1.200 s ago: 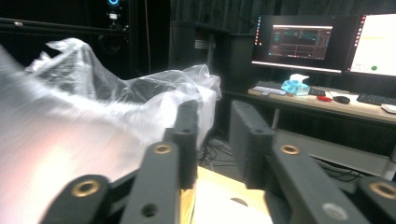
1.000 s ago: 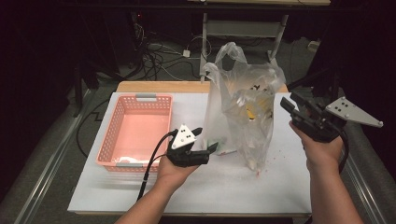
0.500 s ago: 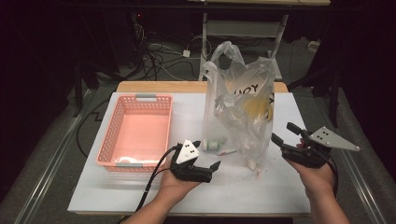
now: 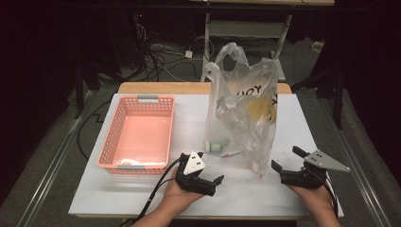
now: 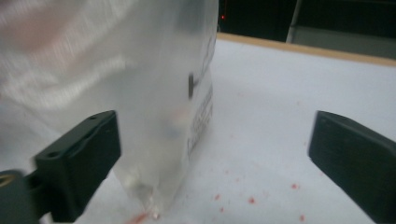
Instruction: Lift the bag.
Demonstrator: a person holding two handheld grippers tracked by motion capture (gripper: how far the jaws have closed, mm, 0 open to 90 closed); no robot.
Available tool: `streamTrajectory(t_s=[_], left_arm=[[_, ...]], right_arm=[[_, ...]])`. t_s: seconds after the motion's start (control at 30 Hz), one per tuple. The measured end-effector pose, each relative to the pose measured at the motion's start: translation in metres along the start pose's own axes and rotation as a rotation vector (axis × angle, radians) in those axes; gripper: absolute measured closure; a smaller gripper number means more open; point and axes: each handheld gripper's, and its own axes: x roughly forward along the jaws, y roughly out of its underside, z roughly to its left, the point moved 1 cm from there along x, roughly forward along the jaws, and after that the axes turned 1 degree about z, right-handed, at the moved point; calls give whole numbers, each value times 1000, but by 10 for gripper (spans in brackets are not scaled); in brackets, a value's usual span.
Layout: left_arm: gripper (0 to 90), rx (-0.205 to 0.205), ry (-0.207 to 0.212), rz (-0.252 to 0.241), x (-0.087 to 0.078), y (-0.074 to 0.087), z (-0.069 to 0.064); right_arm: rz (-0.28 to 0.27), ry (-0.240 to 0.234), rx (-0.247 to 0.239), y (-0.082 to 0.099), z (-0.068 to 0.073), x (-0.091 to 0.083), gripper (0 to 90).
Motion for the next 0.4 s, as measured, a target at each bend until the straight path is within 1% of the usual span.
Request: streamTrajectory(t_s=[0.07, 0.1, 0.13, 0.17, 0.2, 0.27, 0.37, 0.4], left_arm=[[0, -16, -4, -1, 1, 1, 2], [0, -18, -10, -4, 0, 1, 2], [0, -22, -13, -14, 0, 2, 3], [0, -25, -18, -22, -2, 2, 3], [0, -24, -25, -27, -2, 2, 3], [0, -19, -32, -27, -3, 3, 4], [0, -14, -47, -19, -2, 5, 5], [0, -5, -55, -1, -2, 5, 5]], right_arm=[[28, -6, 1, 6, 1, 2, 1], [29, -10, -4, 7, 1, 3, 1], [33, -6, 7, 8, 1, 3, 1], [28, -4, -12, 8, 0, 5, 1], [32, 0, 3, 8, 1, 5, 1], [24, 1, -7, 8, 1, 4, 0], [13, 6, 9, 9, 0, 2, 1], [6, 11, 2, 8, -3, 2, 1]])
